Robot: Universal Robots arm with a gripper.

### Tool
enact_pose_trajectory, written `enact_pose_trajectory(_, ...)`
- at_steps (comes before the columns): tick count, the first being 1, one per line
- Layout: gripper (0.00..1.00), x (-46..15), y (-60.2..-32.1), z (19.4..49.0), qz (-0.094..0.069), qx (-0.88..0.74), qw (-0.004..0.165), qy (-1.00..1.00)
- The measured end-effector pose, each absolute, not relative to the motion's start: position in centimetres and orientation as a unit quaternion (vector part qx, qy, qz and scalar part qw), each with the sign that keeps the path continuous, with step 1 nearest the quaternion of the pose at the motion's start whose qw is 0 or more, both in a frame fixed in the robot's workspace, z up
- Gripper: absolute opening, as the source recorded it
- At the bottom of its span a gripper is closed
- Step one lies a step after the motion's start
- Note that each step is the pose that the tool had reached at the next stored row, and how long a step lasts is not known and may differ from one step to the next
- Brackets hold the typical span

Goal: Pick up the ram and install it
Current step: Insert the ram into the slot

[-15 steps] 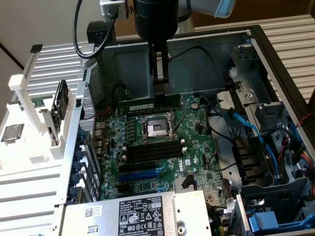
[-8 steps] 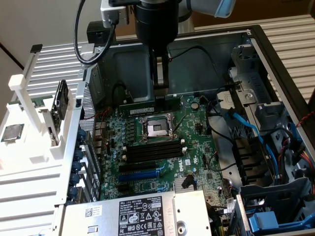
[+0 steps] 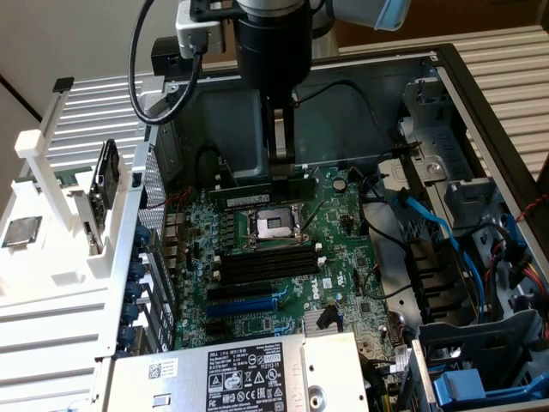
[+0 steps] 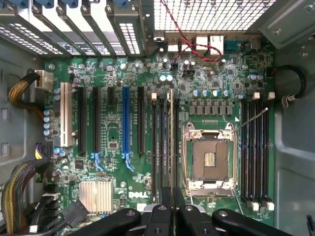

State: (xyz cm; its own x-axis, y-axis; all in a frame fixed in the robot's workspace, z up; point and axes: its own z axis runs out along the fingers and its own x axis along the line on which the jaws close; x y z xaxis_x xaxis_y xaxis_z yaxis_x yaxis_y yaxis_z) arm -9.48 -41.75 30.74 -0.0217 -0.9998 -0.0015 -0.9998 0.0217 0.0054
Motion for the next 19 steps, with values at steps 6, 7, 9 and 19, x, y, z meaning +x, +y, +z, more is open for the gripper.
enact_pose_trajectory(6,0.12,-9.4,-42.0,30.1,-0.005,0.699,-0.002,-0.715)
enact_pose_trajectory(7,0.12,-9.3,-42.1,30.1,-0.006,0.699,-0.002,-0.715)
enact_pose_trajectory(9,0.12,-9.3,-42.4,30.1,-0.006,0.699,-0.002,-0.715)
enact_pose_trajectory(19,0.12,-9.1,-42.8,29.2,-0.006,0.699,-0.003,-0.715)
